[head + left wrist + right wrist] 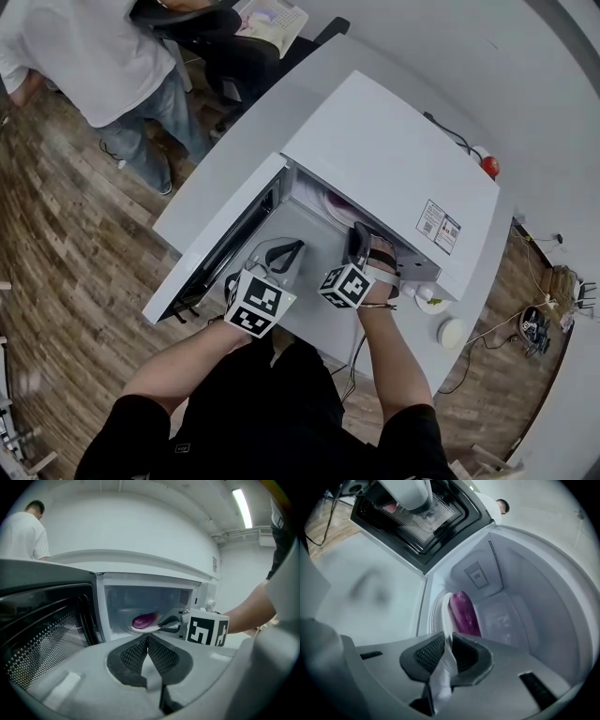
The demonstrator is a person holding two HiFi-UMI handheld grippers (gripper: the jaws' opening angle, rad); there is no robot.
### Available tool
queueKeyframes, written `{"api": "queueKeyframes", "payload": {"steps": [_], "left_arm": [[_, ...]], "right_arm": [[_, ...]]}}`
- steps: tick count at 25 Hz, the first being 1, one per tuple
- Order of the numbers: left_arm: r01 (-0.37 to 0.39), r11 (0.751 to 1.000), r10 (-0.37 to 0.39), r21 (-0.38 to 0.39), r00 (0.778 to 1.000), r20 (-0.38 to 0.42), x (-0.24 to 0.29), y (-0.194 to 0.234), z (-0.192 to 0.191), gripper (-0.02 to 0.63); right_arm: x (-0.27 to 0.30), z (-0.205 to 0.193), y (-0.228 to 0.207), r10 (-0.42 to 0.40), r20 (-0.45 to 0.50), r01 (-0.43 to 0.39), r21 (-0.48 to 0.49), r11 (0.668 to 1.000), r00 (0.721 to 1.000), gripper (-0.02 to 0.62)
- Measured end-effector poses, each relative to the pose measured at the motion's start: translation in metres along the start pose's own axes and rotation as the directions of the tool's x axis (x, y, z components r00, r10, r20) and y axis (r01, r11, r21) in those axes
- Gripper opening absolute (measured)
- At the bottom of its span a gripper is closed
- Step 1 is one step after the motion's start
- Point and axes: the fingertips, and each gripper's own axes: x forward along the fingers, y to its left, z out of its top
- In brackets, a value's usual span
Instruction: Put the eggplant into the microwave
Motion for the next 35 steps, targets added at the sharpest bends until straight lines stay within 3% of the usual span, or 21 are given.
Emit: {"api": "queueKeyframes", "payload": {"steps": [13, 20, 27, 35], "left_arm": [[-0.003, 1.0, 0.003, -0.006, 1.0, -0.002, -0.002, -0.002, 0.0, 0.008], [-0.004, 1.0, 0.004, -0.007, 1.0, -0.003, -0.004, -0.003, 0.001, 0.008], [-0.002, 1.0, 0.002, -0.005, 1.0, -0.007, -0.003, -0.002, -0.001, 0.008], [0.0, 1.0, 0.0, -0.003, 1.0, -0.006, -0.003, -0.002, -0.001, 0.008]], "right_arm": [[-0.006, -0.004, 0.009, 0.034, -0.006, -0.034, 0.025, 0.999, 0.999, 0.055], [-0.012, -0.002, 0.01, 0.029, 0.017, -0.029, 0.038, 0.999, 0.999, 0.109], [-0.014, -0.001, 0.006, 0.005, 0.038, -0.008, 0.065, 0.998, 0.999, 0.031], [0.0, 0.005, -0.003, 0.012, 0.025, -0.014, 0.108, 0.994, 1.0, 0.029]]}}
